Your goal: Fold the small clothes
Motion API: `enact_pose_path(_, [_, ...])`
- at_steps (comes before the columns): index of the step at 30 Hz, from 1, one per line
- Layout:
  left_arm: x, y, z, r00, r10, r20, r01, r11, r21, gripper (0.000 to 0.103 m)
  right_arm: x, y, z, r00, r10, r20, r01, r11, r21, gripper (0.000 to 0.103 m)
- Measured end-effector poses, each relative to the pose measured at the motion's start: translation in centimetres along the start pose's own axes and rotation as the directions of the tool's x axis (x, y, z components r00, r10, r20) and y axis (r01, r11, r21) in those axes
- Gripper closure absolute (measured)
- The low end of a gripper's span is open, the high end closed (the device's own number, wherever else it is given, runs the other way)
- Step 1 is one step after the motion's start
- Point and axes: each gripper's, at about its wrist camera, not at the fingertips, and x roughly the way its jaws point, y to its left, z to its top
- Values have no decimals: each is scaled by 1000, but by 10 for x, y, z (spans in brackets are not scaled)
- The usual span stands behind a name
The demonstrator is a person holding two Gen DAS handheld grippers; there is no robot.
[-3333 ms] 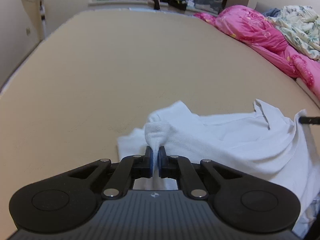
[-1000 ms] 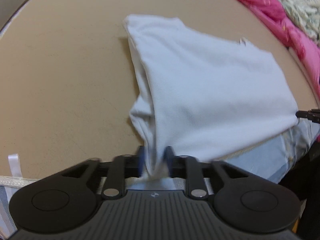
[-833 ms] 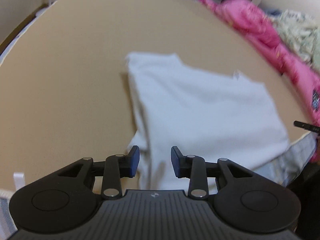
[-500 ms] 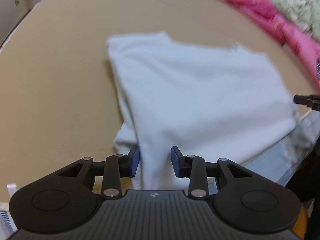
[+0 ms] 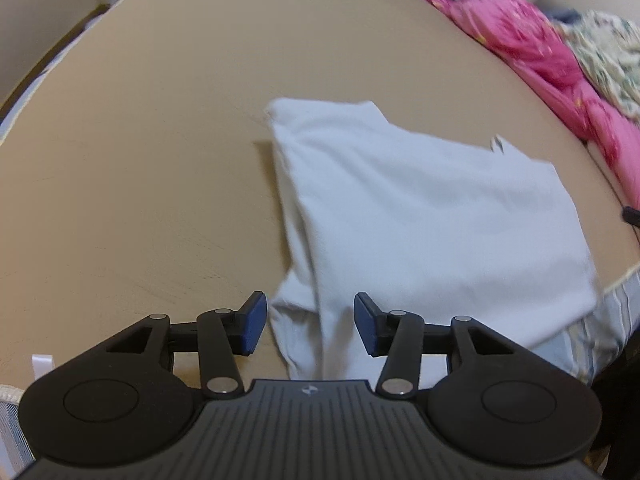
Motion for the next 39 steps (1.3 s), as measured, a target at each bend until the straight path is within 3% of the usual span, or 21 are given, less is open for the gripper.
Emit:
enact_pose_path(3, [0, 6, 3, 1000, 30, 9, -30, 999, -31, 46, -3, -12, 1, 997, -29, 75, 25, 998, 55, 59])
enact_pose_path(5, [0, 12, 5, 999, 41, 7, -40, 998, -55, 46, 15, -18, -4, 998, -51, 23, 49, 995, 85, 59])
enact_pose_path(9, [4, 18, 9, 999, 54, 9, -53, 995, -90, 45, 22, -17, -1, 997, -50, 54, 43, 990, 133, 59])
enact_pose_path(15, [6, 27, 11, 997, 80, 10, -78, 988, -136, 36, 40, -9, -4, 998, -58, -8, 59, 996, 62, 59])
enact_pose_path(19, [11, 31, 14, 999, 52, 4, -51, 983, -177, 35, 34, -5, -11, 998, -60, -20, 61, 997, 57, 59])
enact_pose_path(24, [15, 38, 20, 999, -26, 19, 30, 969, -247, 25, 31, -8, -14, 998, -64, -20, 65, 996, 62, 59])
enact_pose_path(28, [23, 38, 23, 996, -84, 5, 82, 960, -268, 23, 30, -10, -15, 997, -67, -21, 69, 995, 70, 59])
enact_pose_path(33, [41, 29, 26, 991, -130, -43, 117, 967, -226, 23, 32, -9, -16, 997, -72, -29, 74, 995, 69, 59])
enact_pose_path(39, [56, 13, 27, 990, -127, -56, 120, 987, -109, 21, 32, -6, -16, 997, -69, -30, 71, 996, 59, 59])
